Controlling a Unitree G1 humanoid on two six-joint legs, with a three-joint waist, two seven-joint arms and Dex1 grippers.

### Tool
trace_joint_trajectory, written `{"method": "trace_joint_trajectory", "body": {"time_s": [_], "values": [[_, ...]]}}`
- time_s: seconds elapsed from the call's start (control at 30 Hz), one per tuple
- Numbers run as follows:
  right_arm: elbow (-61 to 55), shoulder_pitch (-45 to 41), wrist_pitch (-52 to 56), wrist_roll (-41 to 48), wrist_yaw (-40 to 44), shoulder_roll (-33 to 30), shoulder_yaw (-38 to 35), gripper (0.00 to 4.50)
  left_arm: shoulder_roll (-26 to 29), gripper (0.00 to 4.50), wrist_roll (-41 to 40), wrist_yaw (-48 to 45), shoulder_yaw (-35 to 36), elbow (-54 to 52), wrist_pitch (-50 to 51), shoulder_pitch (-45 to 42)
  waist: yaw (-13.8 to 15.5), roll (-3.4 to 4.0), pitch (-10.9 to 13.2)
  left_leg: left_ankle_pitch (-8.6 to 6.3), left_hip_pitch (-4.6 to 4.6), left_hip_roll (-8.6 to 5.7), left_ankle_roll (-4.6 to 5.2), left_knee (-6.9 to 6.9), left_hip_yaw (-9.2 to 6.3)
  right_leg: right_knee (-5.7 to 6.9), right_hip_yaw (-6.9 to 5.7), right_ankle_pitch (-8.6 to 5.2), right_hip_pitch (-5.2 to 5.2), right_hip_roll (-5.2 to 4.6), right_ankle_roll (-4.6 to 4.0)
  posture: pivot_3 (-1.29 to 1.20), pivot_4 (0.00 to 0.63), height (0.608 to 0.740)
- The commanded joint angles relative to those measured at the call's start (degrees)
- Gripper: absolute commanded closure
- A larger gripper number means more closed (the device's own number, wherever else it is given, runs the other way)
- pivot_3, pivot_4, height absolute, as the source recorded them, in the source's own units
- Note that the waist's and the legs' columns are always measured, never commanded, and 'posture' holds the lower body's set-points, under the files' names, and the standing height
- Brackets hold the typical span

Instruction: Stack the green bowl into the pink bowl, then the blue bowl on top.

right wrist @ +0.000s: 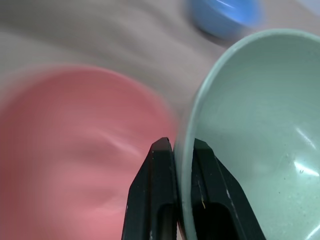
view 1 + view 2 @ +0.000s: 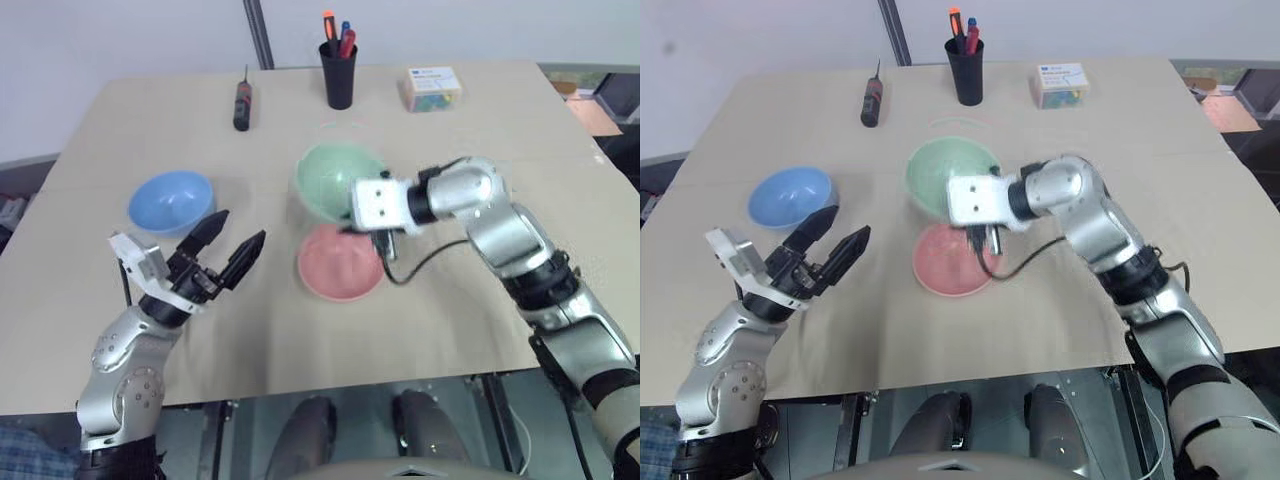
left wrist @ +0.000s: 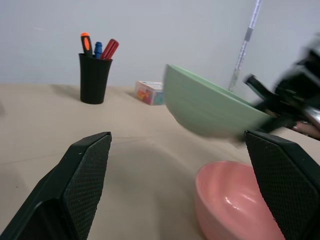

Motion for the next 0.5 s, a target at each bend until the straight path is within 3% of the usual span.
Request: {"method": "trace_joint_trajectory", "body": {"time_s": [0.03, 0.1, 0.17, 0.27, 0.3, 0.33, 0.43, 0.47, 0.5], "values": [[-10.34, 0.12, 6.45, 1.81, 0.23, -0.40, 0.42, 4.47, 1.00, 0.00, -0.04, -2.07, -0.24, 1.04, -0.14, -1.50, 0.00, 0.00, 0.00, 0.00, 0.00, 0.00, 0.00, 0.02, 0.01, 0.02, 0.01, 0.00, 0.00, 0.00, 0.00, 0.00, 0.150, 0.740], [-11.62, 0.23, 7.90, 1.88, -0.27, -0.72, 0.99, 4.47, 1.00, 0.00, 0.18, -2.75, -0.65, 1.97, 0.02, -2.40, 0.31, -0.04, -0.03, 0.01, 0.02, -0.01, -0.02, 0.06, -0.04, 0.05, -0.03, 0.00, 0.02, 0.00, 0.00, 0.00, 0.150, 0.740], [-12.15, 0.25, 9.18, 1.73, -0.90, -0.90, 1.38, 3.72, 0.95, 0.00, 0.31, -3.21, -0.95, 2.65, 0.08, -3.28, 0.68, -0.05, -0.03, 0.01, 0.02, -0.02, -0.02, 0.08, -0.05, 0.04, -0.05, 0.00, 0.04, 0.00, 0.00, 0.00, 0.150, 0.740], [-11.87, -0.09, 9.68, 0.96, -2.52, -0.82, 1.48, 2.98, 1.07, 0.00, 0.39, -3.71, -1.11, 3.46, 0.13, -4.15, 1.06, -0.05, -0.03, 0.01, 0.02, -0.04, -0.02, 0.09, -0.05, 0.04, -0.05, 0.00, 0.03, 0.00, 0.00, 0.00, 0.150, 0.740], [-11.72, -0.24, 9.82, 0.81, -2.99, -0.75, 1.44, 2.37, 1.12, 0.00, 0.40, -3.88, -1.14, 3.72, 0.13, -4.34, 1.09, -0.05, -0.03, 0.01, 0.02, -0.03, -0.02, 0.08, -0.05, 0.03, -0.05, 0.00, 0.03, -0.01, 0.00, 0.00, 0.150, 0.740], [-11.78, -0.37, 10.10, 0.80, -3.37, -0.80, 1.33, 2.19, 1.17, 0.00, 0.42, -4.06, -1.19, 3.91, 0.13, -4.48, 1.10, -0.05, -0.03, 0.01, 0.01, -0.03, -0.02, 0.08, -0.05, 0.02, -0.05, 0.00, 0.03, -0.01, 0.00, 0.00, 0.150, 0.740], [-12.76, -0.07, 11.51, 1.19, -4.41, -1.39, 0.67, 1.00, 1.10, 0.00, 0.58, -4.39, -1.40, 4.29, 0.15, -4.86, 1.08, -0.05, -0.03, 0.01, 0.01, -0.04, -0.02, 0.08, -0.05, 0.01, -0.05, 0.00, 0.03, -0.02, 0.00, 0.00, 0.150, 0.740], [-13.54, 0.44, 12.77, 1.85, -4.88, -1.58, -0.11, 0.32, 1.03, 0.00, 0.64, -4.45, -1.46, 4.32, 0.14, -4.96, 1.09, -0.05, -0.03, 0.01, 0.01, -0.04, -0.02, 0.08, -0.04, 0.01, -0.05, 0.00, 0.03, -0.02, 0.00, 0.00, 0.150, 0.740], [-14.32, 0.94, 14.21, 2.64, -5.41, -1.74, -1.07, 0.23, 1.00, 0.00, 0.70, -4.49, -1.51, 4.31, 0.15, -5.03, 1.11, -0.05, -0.03, 0.01, 0.01, -0.04, -0.02, 0.08, -0.05, 0.01, -0.05, 0.00, 0.03, -0.02, 0.00, 0.00, 0.150, 0.740]]}}
